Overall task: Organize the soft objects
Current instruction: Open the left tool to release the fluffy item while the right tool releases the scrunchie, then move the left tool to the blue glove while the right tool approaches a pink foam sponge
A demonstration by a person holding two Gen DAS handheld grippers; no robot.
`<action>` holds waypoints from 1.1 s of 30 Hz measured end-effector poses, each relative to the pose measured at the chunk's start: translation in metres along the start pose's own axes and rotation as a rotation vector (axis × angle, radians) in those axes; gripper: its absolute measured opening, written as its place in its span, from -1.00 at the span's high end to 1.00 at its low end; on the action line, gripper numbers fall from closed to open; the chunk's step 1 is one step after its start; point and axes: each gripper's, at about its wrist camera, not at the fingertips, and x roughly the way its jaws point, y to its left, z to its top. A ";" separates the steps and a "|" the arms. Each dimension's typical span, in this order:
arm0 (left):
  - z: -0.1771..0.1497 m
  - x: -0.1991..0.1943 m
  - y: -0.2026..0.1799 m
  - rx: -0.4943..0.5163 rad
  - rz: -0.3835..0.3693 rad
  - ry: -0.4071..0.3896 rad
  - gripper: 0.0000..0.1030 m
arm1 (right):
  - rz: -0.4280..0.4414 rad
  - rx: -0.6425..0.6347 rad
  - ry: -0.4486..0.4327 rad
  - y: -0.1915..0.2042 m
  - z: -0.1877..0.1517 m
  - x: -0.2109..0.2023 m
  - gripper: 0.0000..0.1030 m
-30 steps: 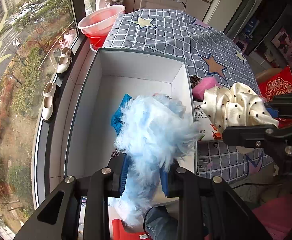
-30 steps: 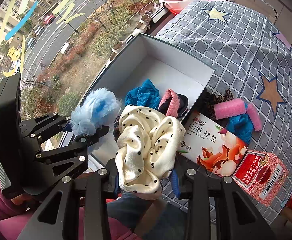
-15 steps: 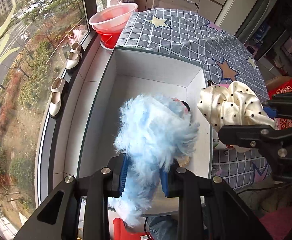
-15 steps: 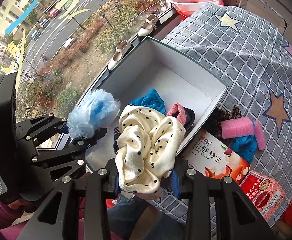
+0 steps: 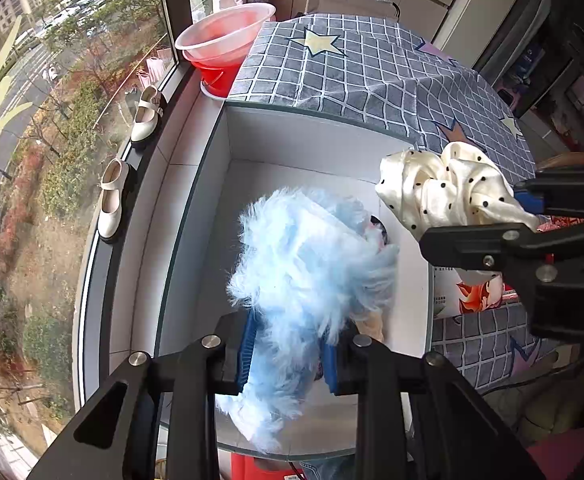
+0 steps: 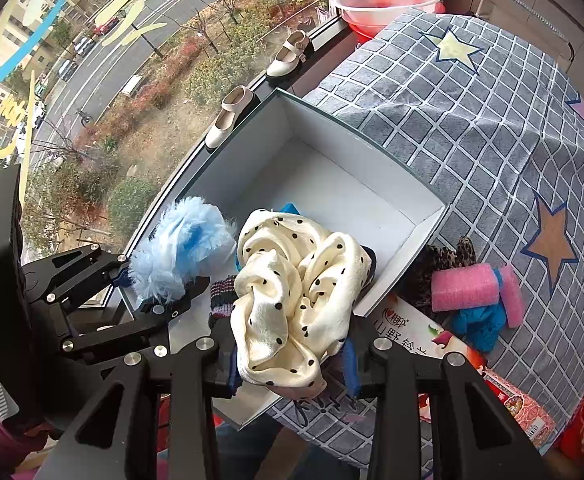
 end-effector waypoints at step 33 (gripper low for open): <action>0.045 0.000 -0.044 0.037 -0.033 0.063 -0.85 | 0.154 0.424 0.015 -0.118 -0.025 -0.068 -0.99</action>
